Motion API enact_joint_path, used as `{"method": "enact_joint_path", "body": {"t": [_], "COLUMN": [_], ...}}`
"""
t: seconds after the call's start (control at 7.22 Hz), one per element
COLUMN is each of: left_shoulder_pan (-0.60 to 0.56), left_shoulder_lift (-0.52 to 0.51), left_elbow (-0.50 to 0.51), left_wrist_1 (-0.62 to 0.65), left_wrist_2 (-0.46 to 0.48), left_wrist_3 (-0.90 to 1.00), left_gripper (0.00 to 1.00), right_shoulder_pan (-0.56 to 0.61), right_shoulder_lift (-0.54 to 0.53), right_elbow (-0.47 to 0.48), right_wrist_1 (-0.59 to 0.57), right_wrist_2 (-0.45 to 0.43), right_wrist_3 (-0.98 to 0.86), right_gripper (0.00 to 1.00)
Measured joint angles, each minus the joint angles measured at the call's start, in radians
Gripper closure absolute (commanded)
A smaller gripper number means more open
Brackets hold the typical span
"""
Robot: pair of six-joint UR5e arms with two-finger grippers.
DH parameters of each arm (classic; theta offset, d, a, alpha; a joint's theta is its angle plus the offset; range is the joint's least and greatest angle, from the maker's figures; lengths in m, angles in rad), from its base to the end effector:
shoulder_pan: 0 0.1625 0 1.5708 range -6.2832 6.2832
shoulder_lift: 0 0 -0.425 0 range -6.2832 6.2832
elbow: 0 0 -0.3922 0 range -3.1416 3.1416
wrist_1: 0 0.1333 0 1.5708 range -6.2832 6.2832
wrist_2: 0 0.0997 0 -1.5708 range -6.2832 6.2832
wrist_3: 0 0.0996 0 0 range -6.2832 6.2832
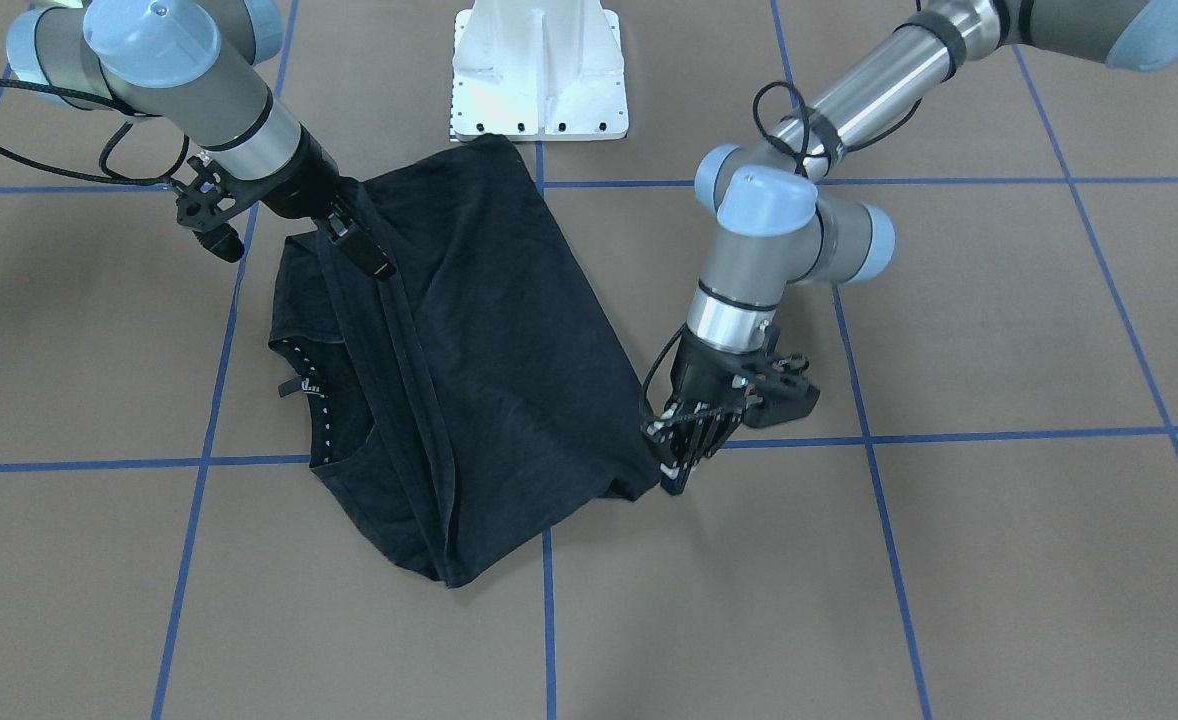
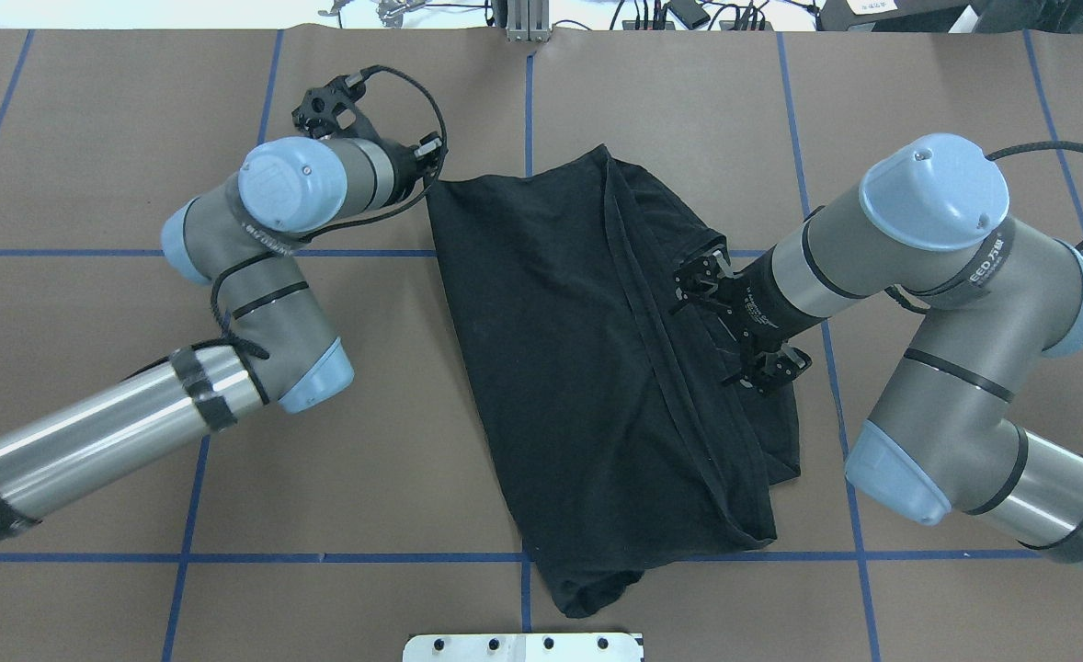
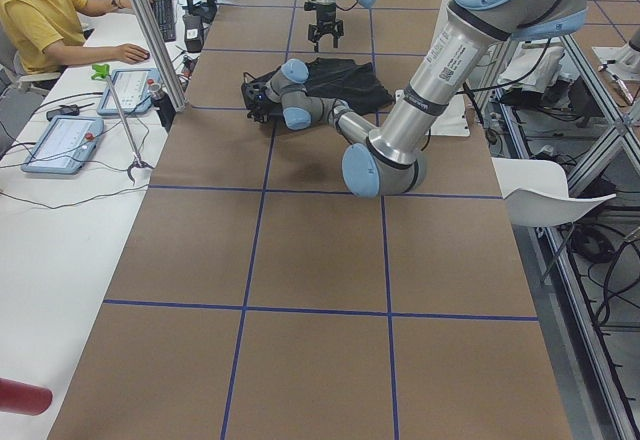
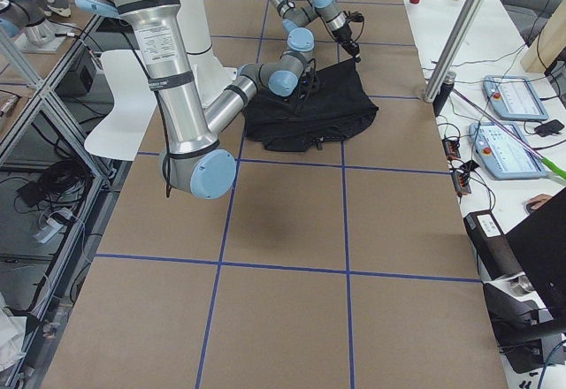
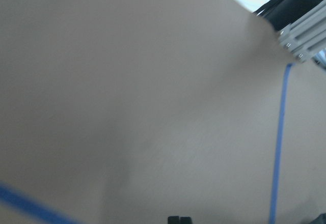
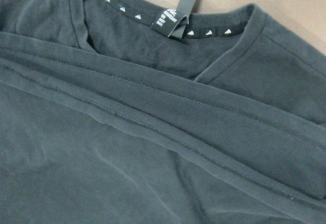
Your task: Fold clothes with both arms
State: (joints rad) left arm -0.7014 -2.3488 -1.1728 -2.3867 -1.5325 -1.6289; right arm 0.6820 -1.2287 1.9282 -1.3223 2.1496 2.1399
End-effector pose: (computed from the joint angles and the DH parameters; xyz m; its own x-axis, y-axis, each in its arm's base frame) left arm 0.5163 -0.6156 0.2634 0.2402 -0.2789 -0.9298 0.6871 0.7254 -0.0400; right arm -0.3917 -0.4196 0.2780 0.2830 0.8109 0.5123 -0.3980 0.5852 -0.7065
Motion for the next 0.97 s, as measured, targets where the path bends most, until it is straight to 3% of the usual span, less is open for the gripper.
{"method": "enact_joint_path", "body": {"t": [0.42, 0.55, 0.69, 0.97], "left_shoulder_pan": [-0.054, -0.056, -0.059, -0.092], "left_shoulder_lift": [-0.275, -0.324, -0.349, -0.364], "left_elbow": [0.487, 0.568, 0.61, 0.624], "left_wrist_1": [-0.252, -0.289, -0.309, -0.32], "left_wrist_2": [-0.031, -0.032, -0.032, -0.034], "left_wrist_3": [0.111, 0.147, 0.188, 0.273], "left_gripper": [1.0, 0.63, 0.01, 0.0], "right_shoulder_pan": [0.009, 0.009, 0.006, -0.013], "right_shoulder_lift": [0.002, 0.003, 0.007, 0.045], "right_elbow": [0.001, 0.0, -0.001, -0.001], "right_wrist_1": [0.0, 0.001, 0.002, 0.008], "right_wrist_2": [-0.006, -0.02, -0.062, -0.224], "right_wrist_3": [0.001, 0.001, 0.001, 0.004], "right_gripper": [0.0, 0.0, 0.0, 0.0]}}
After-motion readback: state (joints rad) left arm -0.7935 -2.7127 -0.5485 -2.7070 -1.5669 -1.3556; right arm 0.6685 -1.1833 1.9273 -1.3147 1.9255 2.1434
